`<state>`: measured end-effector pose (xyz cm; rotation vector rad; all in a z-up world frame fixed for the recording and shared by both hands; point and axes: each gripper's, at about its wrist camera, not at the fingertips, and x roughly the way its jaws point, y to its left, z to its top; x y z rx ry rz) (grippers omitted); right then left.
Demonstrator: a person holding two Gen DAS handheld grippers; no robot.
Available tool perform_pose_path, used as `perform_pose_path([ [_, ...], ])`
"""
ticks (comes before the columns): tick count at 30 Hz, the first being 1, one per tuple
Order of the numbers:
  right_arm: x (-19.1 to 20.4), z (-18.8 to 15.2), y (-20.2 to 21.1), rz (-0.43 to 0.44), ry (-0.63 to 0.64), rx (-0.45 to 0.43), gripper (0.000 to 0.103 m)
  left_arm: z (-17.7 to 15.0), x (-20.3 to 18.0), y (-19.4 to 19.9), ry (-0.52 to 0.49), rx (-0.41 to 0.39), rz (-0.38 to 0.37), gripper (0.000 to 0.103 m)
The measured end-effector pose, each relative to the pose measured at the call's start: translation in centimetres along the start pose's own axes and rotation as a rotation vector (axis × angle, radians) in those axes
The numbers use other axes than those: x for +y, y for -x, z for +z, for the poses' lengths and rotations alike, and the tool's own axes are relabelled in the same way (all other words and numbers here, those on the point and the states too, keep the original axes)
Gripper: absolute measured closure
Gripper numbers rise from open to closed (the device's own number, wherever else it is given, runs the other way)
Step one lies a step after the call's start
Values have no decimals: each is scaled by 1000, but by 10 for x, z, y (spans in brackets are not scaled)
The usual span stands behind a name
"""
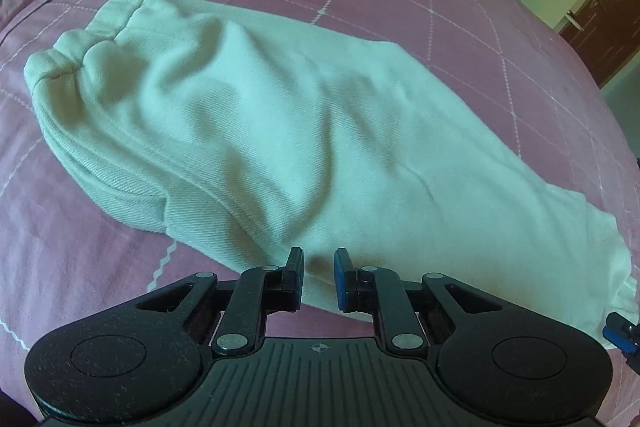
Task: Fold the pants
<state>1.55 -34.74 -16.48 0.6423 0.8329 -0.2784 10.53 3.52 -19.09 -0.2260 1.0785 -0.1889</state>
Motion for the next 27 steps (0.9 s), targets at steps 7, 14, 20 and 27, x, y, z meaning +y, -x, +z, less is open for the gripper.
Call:
perform_pose_path([
  [7,-71,36,-7,-87,-163,-42,73,-10,-20,-24,5,44,10,88],
  [14,-109,49,-36,37,-358,-57,77,-12,-21,-24,-8,51,18,88],
  [20,-100,59,-29,-1,-323,-133,98,-10,-24,-27,-24,52,30,88],
  [27,-76,33,30,-147,-69,-232,99,-10,-21,-28,-22,49,14,88],
])
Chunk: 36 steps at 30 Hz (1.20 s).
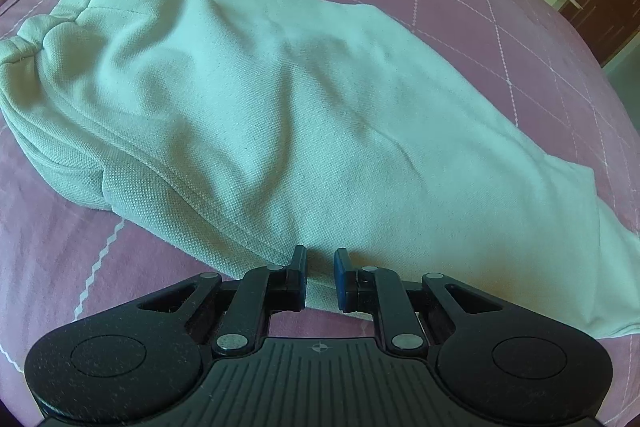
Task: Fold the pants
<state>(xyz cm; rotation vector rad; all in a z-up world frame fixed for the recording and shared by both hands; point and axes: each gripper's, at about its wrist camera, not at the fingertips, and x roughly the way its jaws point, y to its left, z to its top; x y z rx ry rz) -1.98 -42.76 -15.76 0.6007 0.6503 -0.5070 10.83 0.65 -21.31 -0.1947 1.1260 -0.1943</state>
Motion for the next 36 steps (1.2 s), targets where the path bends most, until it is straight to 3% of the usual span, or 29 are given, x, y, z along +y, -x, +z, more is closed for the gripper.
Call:
perform_pose_path([
  [3,-29,-22,-18,-35,-57,138,99,-1,0,0,-6,-1,-3,88],
  [4,-35,-25,-18,-11,-106,139,96,0,0,1,-6,0,-5,88],
  [5,-40,-24,-14,-2,-140,127,86,0,0,1,-4,0,-6,88],
  [7,-47,-16,-9,4,-186,91,79,0,1,0,-1,1,-5,88],
  [11,-67,1,-17,-26,-251,68,76,-1,-1,1,-2,-4,1,88],
  [14,-78,9,-31,-32,-314,61,81,-2,-2,1,-7,-6,5,88],
  [16,-81,17,-37,-43,-305,41,84,-2,-2,1,-8,-5,9,88],
  [18,-80,24,-43,-49,-288,39,97,-2,-3,1,-11,-4,14,88],
  [20,-71,33,-40,-42,-252,25,98,-2,-4,1,-15,-4,17,88],
  [23,-46,51,-4,8,-143,-114,98,-1,-4,0,-16,-2,20,88],
  [25,-44,49,11,-25,-94,-159,98,-1,-5,0,-10,0,21,88],
  [29,-81,16,-18,-156,-144,-4,98,0,-3,0,-17,2,15,88],
  [36,-81,7,-11,-188,-92,5,96,-2,-5,0,-20,-6,26,88],
])
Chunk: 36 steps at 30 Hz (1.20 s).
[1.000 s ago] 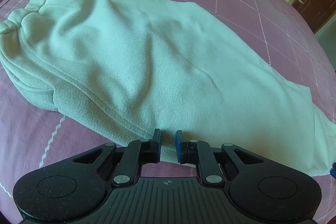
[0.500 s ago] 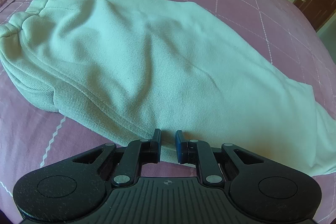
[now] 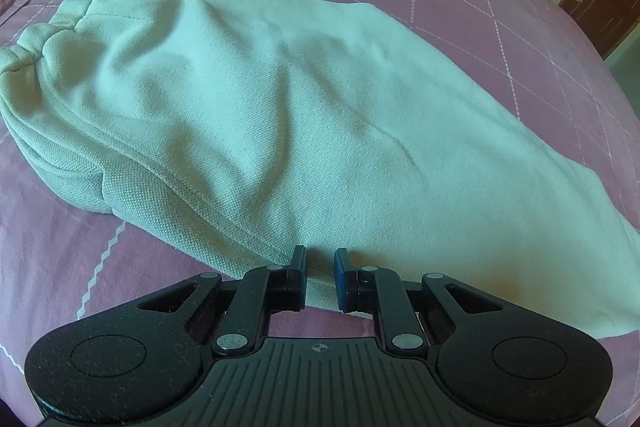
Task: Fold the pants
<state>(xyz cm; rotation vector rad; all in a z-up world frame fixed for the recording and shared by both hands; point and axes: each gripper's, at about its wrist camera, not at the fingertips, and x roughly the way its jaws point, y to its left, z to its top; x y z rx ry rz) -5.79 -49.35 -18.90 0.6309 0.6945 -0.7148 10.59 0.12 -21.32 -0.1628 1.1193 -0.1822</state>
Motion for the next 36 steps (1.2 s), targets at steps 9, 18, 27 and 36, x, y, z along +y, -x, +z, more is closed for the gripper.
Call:
perform_pose_path([
  [9,-11,25,-16,169,-108,43,74,0,1,1,2,-2,-2,88],
  [18,22,54,-8,224,-45,-36,94,-2,-3,3,-20,-11,19,88],
  [27,28,56,-4,88,0,-125,95,-3,-4,4,-17,-19,25,88],
  [36,8,32,-21,-13,32,-8,75,-3,-5,5,-18,-20,32,88],
])
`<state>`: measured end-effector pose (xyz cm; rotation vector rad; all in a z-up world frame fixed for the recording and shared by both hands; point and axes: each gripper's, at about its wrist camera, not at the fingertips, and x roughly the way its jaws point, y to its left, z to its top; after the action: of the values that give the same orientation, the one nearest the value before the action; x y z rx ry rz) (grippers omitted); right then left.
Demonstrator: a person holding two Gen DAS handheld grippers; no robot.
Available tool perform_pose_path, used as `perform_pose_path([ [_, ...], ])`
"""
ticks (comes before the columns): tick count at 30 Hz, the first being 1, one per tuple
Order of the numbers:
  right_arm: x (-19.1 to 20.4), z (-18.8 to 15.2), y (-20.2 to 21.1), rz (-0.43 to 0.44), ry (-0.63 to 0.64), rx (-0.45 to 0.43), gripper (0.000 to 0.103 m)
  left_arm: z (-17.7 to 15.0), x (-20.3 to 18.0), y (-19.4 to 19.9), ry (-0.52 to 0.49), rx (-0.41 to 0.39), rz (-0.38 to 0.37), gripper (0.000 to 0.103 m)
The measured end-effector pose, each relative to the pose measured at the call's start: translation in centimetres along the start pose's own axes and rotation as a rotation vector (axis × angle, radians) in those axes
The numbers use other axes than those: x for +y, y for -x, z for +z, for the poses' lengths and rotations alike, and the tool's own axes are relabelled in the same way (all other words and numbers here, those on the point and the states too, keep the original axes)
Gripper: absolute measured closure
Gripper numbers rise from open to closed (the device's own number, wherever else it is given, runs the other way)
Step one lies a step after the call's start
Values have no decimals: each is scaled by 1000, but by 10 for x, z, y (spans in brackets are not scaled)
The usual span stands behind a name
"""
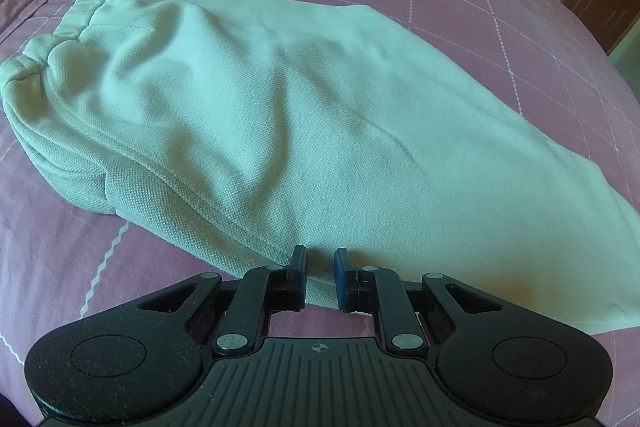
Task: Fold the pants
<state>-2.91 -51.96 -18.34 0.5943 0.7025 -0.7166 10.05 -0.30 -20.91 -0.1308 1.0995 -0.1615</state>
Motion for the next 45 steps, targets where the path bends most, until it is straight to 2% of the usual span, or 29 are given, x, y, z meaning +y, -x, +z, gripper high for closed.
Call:
perform_pose_path([
  [2,0,1,13,-18,32,-50,65,0,0,0,-3,-1,-1,88],
  [7,-4,20,24,9,84,-93,61,0,1,0,-2,1,-5,88],
  [13,6,51,-18,33,155,-13,61,0,2,-1,3,2,-2,88],
  [17,13,69,-57,45,191,33,52,1,-1,-2,0,7,16,88],
  [19,13,73,-74,72,182,76,52,2,-2,-3,4,11,25,88],
  [21,15,71,-82,136,179,110,59,2,-3,-4,3,11,32,88],
  [22,18,69,-83,149,200,120,68,2,-4,-4,1,10,35,88],
  [23,23,66,-79,131,239,104,82,2,-4,-4,1,10,36,88],
  [26,22,62,-61,143,266,37,92,2,-4,-4,-1,10,33,88],
  [29,14,62,-41,107,215,-62,103,1,-4,-4,-3,8,31,88],
  [31,-1,65,-31,41,109,-142,102,0,-3,-4,-1,3,31,88],
  [32,-8,65,-36,51,68,-130,102,0,-4,-4,-5,0,34,88],
  [33,-9,63,-44,61,73,-70,103,0,-5,-4,-10,0,37,88],
  [34,-7,58,-49,61,94,-38,102,0,-5,-4,-12,0,39,88],
  [37,3,50,-43,108,111,-46,86,0,-4,-4,-6,2,31,88],
  [42,32,49,-35,163,204,-22,84,1,-2,-5,-7,4,22,88],
  [43,39,46,-34,193,226,-1,85,1,-3,-5,-11,2,25,88],
  [45,57,32,-34,195,308,20,83,0,-5,-6,-24,-2,33,88],
])
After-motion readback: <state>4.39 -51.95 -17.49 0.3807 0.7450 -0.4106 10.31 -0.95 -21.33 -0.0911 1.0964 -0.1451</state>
